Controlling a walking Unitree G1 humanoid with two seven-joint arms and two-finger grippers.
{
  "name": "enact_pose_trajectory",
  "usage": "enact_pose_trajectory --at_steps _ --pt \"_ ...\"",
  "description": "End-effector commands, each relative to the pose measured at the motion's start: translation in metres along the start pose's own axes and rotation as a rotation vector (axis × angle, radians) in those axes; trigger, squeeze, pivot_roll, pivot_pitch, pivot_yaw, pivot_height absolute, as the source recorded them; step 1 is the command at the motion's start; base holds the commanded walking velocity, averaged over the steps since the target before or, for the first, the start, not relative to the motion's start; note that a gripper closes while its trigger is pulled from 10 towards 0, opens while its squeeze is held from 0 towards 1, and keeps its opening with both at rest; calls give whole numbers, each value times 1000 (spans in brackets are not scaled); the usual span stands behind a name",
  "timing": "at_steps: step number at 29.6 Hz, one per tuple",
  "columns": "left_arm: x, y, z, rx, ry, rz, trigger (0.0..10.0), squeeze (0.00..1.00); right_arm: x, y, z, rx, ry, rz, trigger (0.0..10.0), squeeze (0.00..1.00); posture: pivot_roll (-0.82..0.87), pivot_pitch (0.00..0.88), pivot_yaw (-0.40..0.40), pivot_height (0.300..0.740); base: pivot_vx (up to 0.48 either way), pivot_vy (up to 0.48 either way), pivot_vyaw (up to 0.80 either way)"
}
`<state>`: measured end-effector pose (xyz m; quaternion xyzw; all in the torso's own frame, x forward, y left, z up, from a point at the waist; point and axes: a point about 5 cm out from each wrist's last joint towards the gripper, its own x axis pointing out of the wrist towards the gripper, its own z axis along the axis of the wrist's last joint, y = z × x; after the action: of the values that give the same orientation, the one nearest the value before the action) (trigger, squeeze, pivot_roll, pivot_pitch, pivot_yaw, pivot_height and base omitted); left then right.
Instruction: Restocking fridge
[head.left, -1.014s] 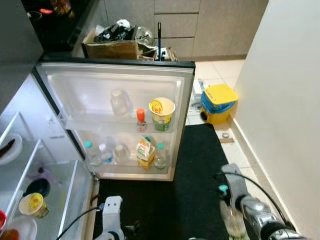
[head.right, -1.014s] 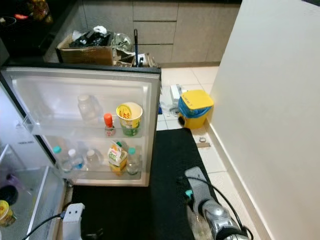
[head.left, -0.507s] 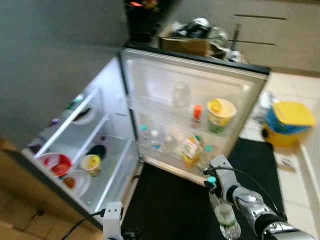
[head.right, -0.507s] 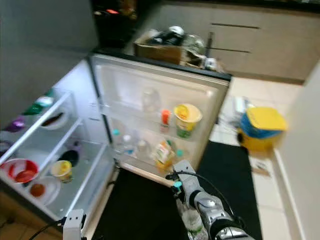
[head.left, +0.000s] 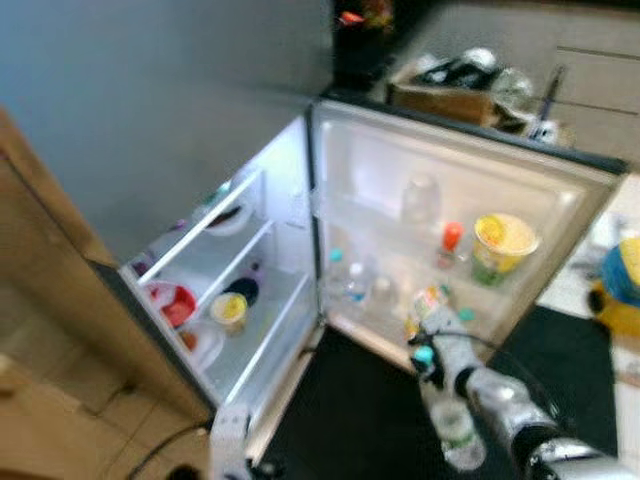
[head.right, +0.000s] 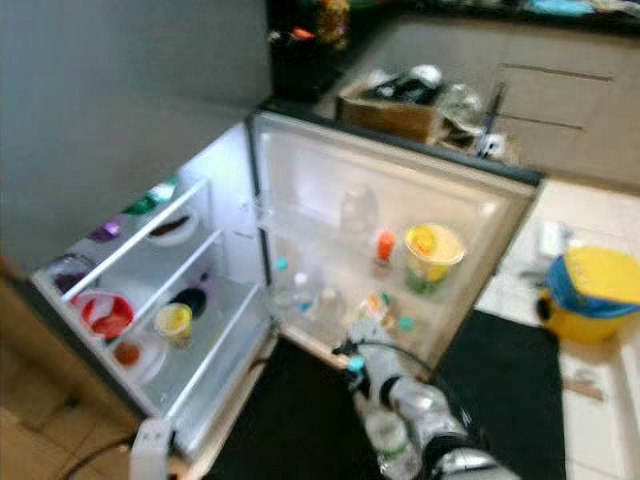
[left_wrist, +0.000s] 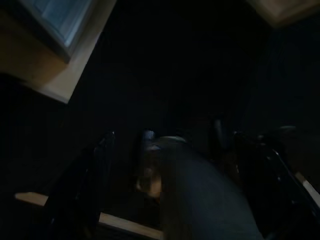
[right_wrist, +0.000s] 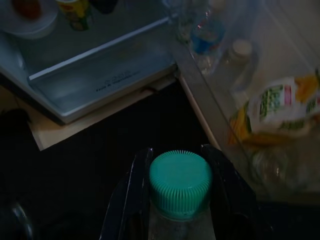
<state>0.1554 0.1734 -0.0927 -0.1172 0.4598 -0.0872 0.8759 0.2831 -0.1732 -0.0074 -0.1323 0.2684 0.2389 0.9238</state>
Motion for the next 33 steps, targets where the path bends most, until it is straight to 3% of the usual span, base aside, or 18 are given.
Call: enact_pose_trajectory --at_steps 1,11,14,30,33 --pt "-2 3 -3 4 14 7 10000 0 3 4 5 -7 -20 7 10000 0 -37 6 -19 740 0 0 775" --pt "-2 1 -5 5 20 -2 10000 0 3 -1 11 -37 -40 -37 10000 0 -37 7 -21 740 0 0 776" --pt "-1 1 -3 -7 10 -5 10000 0 3 -6 15 -36 -52 -84 10000 0 -37 7 -21 740 0 0 0" --pt "1 -5 -1 -16 8 -29 10000 0 4 -10 22 -71 -78 -94 10000 0 -44 9 -28 740 0 -424 0" --pt "2 -5 -1 -21 1 -14 10000 0 5 -9 27 -91 -94 -87 10000 0 -44 11 -29 740 0 0 0"
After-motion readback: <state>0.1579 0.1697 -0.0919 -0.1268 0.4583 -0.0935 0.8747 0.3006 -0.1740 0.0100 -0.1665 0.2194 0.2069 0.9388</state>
